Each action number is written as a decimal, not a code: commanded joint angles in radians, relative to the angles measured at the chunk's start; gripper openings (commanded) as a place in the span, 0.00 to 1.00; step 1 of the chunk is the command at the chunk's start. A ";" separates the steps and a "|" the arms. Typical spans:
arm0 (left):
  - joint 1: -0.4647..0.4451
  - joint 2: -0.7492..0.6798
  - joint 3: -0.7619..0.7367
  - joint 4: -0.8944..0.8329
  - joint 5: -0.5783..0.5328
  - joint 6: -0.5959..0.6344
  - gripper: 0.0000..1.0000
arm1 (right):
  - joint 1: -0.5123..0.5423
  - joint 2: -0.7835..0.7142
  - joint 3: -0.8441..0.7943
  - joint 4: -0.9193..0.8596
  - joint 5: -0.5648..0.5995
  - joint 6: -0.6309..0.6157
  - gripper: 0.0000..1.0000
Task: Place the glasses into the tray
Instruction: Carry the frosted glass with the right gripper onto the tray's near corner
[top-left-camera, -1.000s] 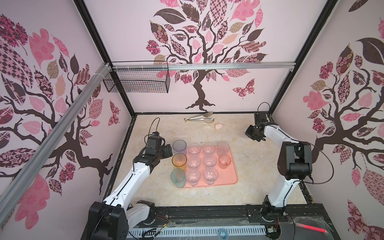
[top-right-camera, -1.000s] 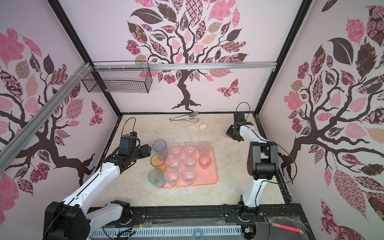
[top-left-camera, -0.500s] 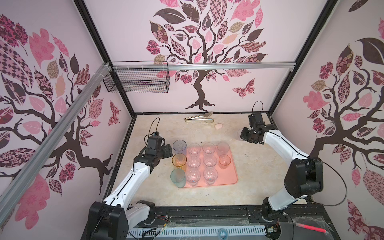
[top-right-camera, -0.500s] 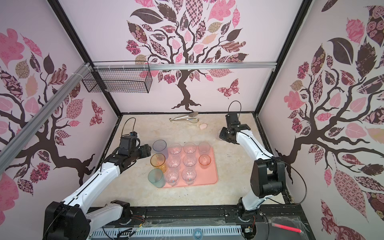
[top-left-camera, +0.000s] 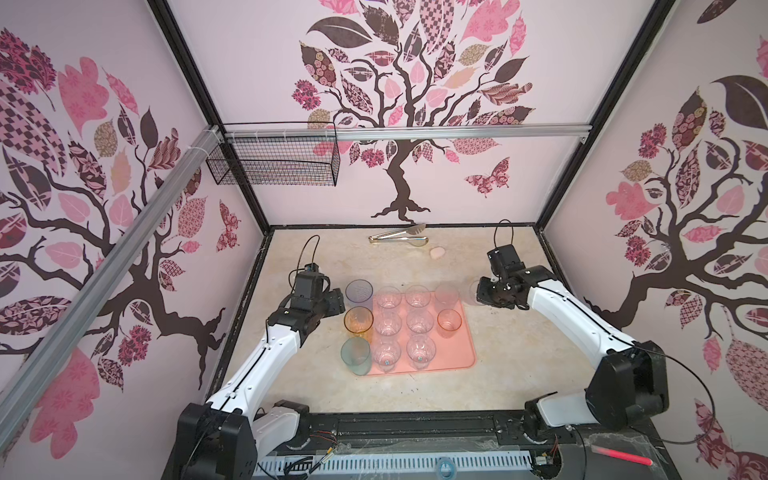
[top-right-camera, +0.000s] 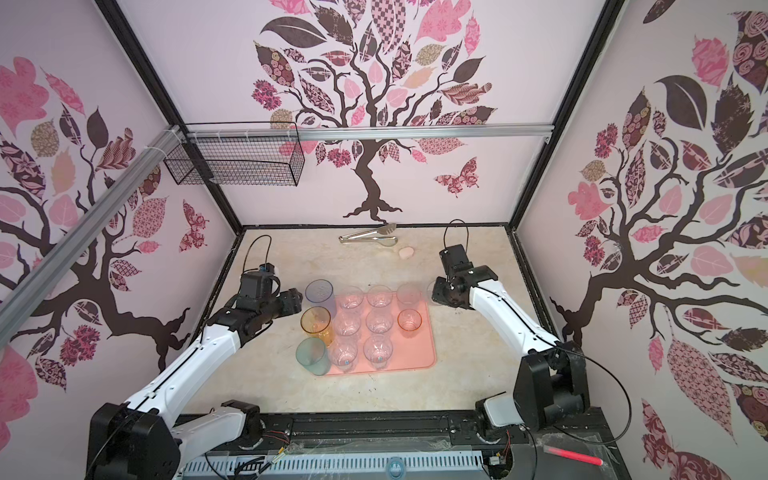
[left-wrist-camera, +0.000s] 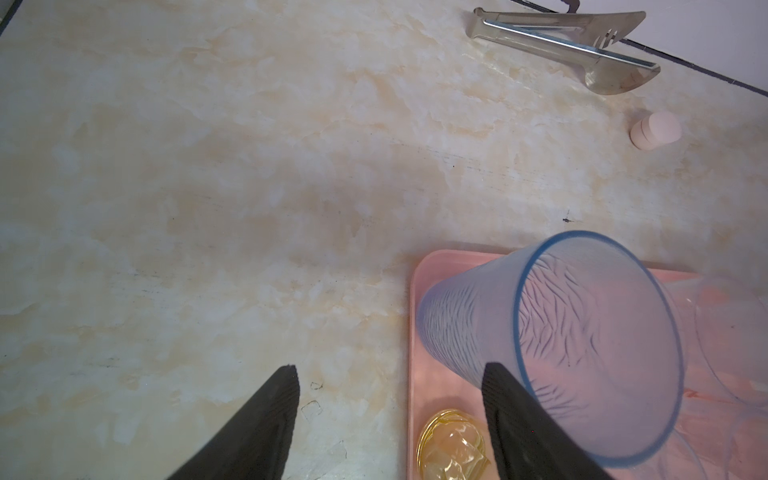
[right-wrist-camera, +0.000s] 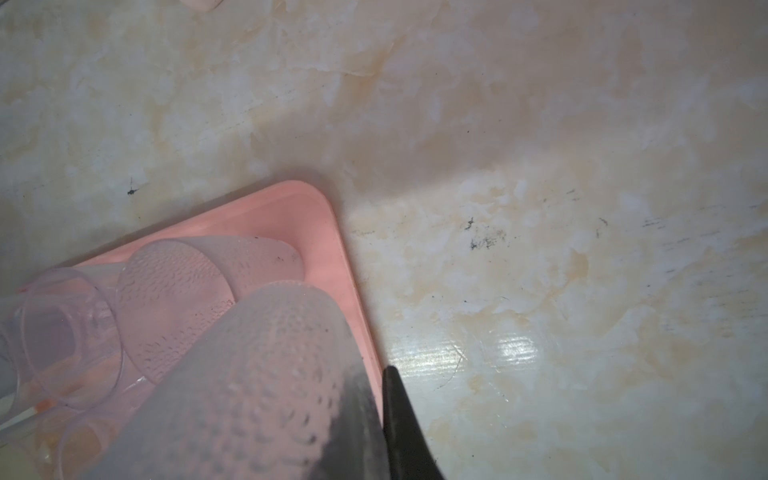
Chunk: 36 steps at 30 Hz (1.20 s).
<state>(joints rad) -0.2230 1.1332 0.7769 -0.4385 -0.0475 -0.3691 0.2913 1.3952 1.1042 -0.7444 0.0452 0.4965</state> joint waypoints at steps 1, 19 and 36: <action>0.001 -0.001 -0.007 0.016 -0.008 0.009 0.74 | 0.026 -0.052 -0.028 -0.062 0.033 -0.003 0.09; 0.002 0.007 -0.008 0.011 -0.013 0.013 0.74 | 0.204 -0.096 -0.177 -0.137 0.111 0.066 0.07; 0.002 0.000 -0.007 0.010 -0.010 0.016 0.73 | 0.451 0.032 -0.173 -0.141 0.159 0.153 0.09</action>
<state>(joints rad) -0.2230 1.1397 0.7769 -0.4389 -0.0509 -0.3660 0.7155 1.3849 0.8936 -0.8833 0.1791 0.6128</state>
